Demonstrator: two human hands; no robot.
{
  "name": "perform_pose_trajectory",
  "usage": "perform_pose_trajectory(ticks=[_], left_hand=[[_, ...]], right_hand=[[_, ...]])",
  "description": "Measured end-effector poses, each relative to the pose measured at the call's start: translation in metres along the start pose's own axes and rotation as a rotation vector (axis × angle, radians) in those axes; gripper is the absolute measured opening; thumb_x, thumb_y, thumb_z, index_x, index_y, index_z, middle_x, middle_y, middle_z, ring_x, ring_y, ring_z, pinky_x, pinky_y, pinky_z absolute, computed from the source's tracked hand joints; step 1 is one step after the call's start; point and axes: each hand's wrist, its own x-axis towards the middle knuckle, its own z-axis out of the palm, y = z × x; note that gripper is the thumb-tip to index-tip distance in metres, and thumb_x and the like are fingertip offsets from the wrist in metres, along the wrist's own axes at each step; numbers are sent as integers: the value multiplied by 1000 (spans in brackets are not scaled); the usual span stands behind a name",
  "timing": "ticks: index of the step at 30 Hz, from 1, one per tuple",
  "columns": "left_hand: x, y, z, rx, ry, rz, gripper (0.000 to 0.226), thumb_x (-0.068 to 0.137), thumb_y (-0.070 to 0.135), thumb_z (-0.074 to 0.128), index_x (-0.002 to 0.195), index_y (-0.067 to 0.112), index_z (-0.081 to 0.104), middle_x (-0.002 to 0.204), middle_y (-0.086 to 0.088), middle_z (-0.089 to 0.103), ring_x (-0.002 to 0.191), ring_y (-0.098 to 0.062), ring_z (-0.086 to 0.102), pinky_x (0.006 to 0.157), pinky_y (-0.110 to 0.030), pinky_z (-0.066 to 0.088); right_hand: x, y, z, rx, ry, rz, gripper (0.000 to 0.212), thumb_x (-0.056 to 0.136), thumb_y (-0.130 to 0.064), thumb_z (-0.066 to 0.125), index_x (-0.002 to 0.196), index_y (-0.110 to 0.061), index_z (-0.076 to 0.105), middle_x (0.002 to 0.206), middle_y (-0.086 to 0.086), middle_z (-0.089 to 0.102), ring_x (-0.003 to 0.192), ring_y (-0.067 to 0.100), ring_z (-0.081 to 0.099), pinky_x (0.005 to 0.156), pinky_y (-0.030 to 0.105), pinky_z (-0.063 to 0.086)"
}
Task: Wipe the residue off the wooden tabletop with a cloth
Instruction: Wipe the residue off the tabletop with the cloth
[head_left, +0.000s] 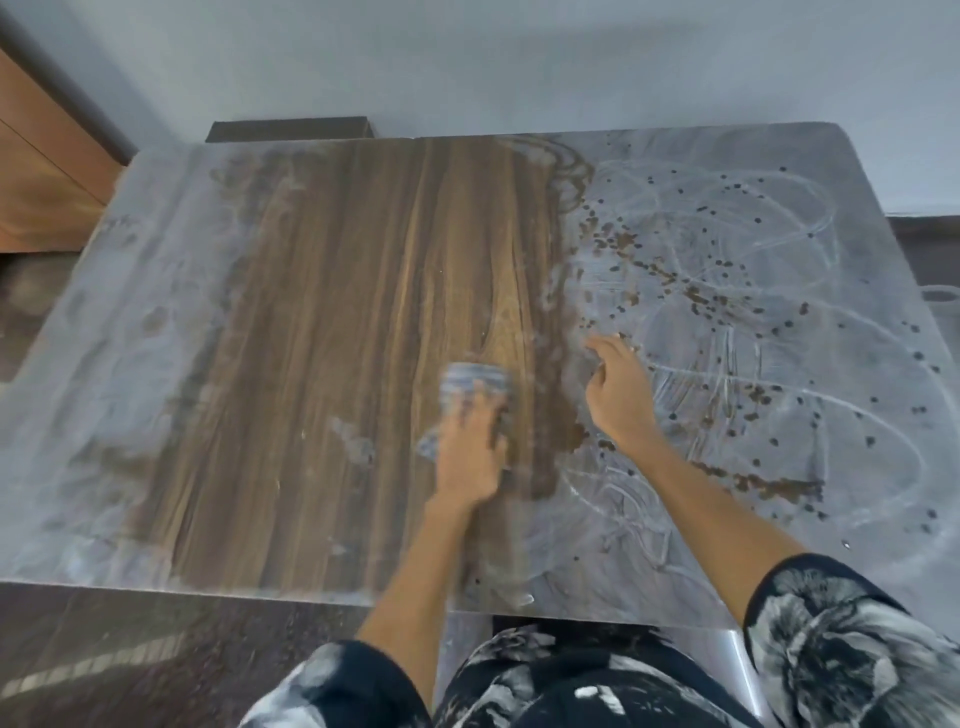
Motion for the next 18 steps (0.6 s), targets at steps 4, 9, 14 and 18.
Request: perform_pose_trajectory(ticks=[4,9,14,18], left_hand=[[-66,34,17,74,-269,358,57,89,29,36,145,27,27,155,9,11,142,-13,-1,113,-33,5],[-64,-75,-43,22,-2,78,55,90,20,51,142,22,34,151,6,14,143,-24,5,116,-45,15],[-23,-77,-48,-9,184,-252,48,90,18,54,136,8,44,149,-15,29,139,-39,18,108,-52,25],[-64,3,14,41,-131,237,52,89,22,47,140,18,39,152,-2,22,142,-24,10,114,-43,15]], right_hand=[[-14,-1,-1,48,67,-13,41,88,7,38,123,-4,56,132,9,53,130,27,40,112,35,28],[-35,0,0,75,99,44,40,89,8,38,121,-4,57,132,9,52,128,27,43,106,32,34],[-56,-3,8,98,110,148,40,89,7,38,121,-6,58,133,6,52,122,24,48,102,30,38],[-59,-13,12,106,73,145,41,91,6,35,124,-8,56,136,5,49,128,20,42,104,24,31]])
